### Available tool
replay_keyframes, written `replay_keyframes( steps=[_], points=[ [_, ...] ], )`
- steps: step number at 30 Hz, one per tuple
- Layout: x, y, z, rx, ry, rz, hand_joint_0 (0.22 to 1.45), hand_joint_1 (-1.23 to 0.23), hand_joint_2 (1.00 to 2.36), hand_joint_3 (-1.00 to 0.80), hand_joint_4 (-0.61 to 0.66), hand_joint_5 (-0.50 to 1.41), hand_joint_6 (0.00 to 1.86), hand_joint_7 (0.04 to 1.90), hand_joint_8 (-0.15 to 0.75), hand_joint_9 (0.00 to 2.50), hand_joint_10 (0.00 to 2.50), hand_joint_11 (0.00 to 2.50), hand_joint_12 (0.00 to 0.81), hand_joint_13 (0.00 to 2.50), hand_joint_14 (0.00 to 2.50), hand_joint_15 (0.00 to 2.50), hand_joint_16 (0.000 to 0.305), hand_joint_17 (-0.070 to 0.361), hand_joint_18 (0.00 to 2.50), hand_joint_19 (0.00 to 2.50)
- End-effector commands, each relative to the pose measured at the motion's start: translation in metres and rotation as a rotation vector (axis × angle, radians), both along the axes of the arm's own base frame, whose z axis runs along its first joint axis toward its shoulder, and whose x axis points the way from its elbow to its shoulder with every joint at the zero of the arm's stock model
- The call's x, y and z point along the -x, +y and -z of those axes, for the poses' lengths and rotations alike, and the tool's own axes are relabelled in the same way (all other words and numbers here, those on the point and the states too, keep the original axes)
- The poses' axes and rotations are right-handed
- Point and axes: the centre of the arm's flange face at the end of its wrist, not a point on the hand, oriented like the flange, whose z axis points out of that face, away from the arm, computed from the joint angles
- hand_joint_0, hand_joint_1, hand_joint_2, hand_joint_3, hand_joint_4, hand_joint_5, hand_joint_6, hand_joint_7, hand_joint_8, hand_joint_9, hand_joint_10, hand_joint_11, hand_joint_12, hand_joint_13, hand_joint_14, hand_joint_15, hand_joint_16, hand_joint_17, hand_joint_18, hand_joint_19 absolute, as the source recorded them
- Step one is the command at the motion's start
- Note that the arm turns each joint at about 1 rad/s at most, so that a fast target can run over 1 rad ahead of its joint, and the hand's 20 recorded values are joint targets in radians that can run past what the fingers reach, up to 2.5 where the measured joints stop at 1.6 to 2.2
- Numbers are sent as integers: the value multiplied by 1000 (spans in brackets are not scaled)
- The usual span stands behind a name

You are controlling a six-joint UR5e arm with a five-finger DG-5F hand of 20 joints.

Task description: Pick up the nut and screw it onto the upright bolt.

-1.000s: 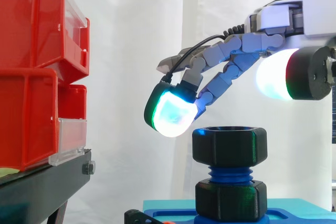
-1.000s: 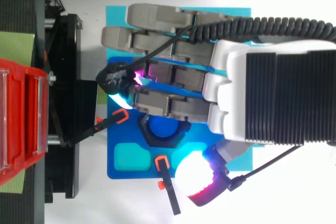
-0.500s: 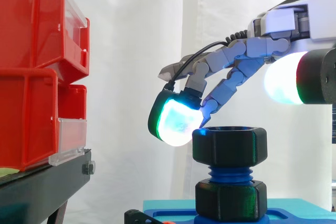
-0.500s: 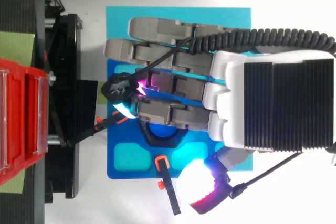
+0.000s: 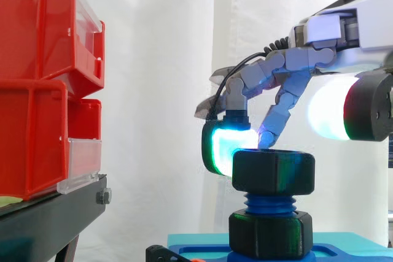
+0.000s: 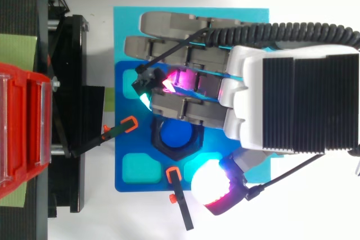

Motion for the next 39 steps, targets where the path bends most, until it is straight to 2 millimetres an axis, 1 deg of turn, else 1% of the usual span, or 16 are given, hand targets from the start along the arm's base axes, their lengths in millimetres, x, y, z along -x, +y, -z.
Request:
replay_keyframes(
  steps=[1, 3, 7, 8, 10, 11, 16, 20, 21, 24, 28, 30, 34, 36, 37, 39],
  points=[
    [0, -2, 0, 2, 0, 1, 481, -244, 1000, -500, 169, 32, 504, 1153, 242, 1069, 0, 0, 237, 370, 0, 0, 27, 61, 0, 0],
    [0, -4, 0, 6, -1, 2, 485, -261, 1000, -500, 106, 57, 503, 1246, 218, 1170, 0, 2, 218, 478, 0, 0, 23, 51, 107, 0],
    [1, -9, -1, 21, -2, -1, 490, -278, 1000, -500, 61, 76, 502, 1278, 178, 1306, 0, 14, 189, 580, 0, 0, 19, 43, 274, 0],
    [2, -12, -1, 25, -1, -3, 491, -282, 1000, -500, 49, 84, 503, 1288, 151, 1408, 0, 34, 168, 650, 0, 0, 18, 39, 337, 0],
    [2, -15, -1, 27, -3, -1, 492, -283, 1000, -500, 48, 88, 502, 1294, 151, 1465, 0, 38, 160, 692, 0, 0, 17, 37, 371, 0],
    [2, -15, -1, 27, -3, -1, 494, -284, 1000, -500, 36, 94, 502, 1309, 137, 1560, 2, 49, 141, 755, 0, 0, 14, 31, 469, 0],
    [2, -20, -1, 28, -2, -3, 496, -290, 1000, -500, 35, 101, 502, 1334, 133, 1682, 4, 113, 117, 878, 0, 0, 12, 26, 580, 51],
    [3, -24, -1, 35, -3, -1, 497, -303, 1000, -500, 18, 110, 501, 1385, 137, 1803, 7, 197, 87, 1034, 0, 0, 9, 19, 833, 199],
    [3, -25, -1, 35, -4, 1, 497, -307, 1000, -500, 12, 111, 500, 1392, 138, 1830, 8, 213, 82, 1062, 0, 0, 8, 19, 846, 221],
    [3, -27, -1, 37, -4, 4, 496, -321, 1000, -500, 7, 112, 512, 1378, 148, 1917, 10, 286, 69, 1177, 0, 0, 7, 15, 1013, 322],
    [3, -29, -11, 42, -19, 0, 495, -324, 1000, -500, -1, 112, 516, 1375, 160, 1929, 11, 298, 67, 1208, 0, 0, 7, 15, 1041, 331],
    [2, -31, -19, 51, -24, 1, 491, -312, 1000, -500, 16, 107, 500, 1407, 167, 1895, 12, 334, 85, 1179, 0, 0, 9, 20, 975, 298],
    [3, -35, -30, 69, -2, 3, 485, -296, 1000, -500, 122, 50, 504, 1271, 257, 1740, 13, 379, 138, 1050, 0, 0, 13, 30, 790, 219],
    [3, -36, -35, 76, 1, 4, 483, -295, 1000, -500, 163, 24, 505, 1191, 256, 1647, 13, 368, 162, 987, 0, 0, 17, 37, 707, 217],
    [3, -36, -37, 79, 3, 3, 481, -291, 1000, -500, 192, 7, 505, 1103, 255, 1591, 13, 369, 176, 939, 0, 0, 18, 40, 700, 217],
    [3, -38, -51, 91, 4, 3, 477, -288, 1000, -500, 207, -18, 505, 998, 250, 1472, 13, 326, 189, 859, 0, 0, 22, 49, 636, 226]
  ],
)
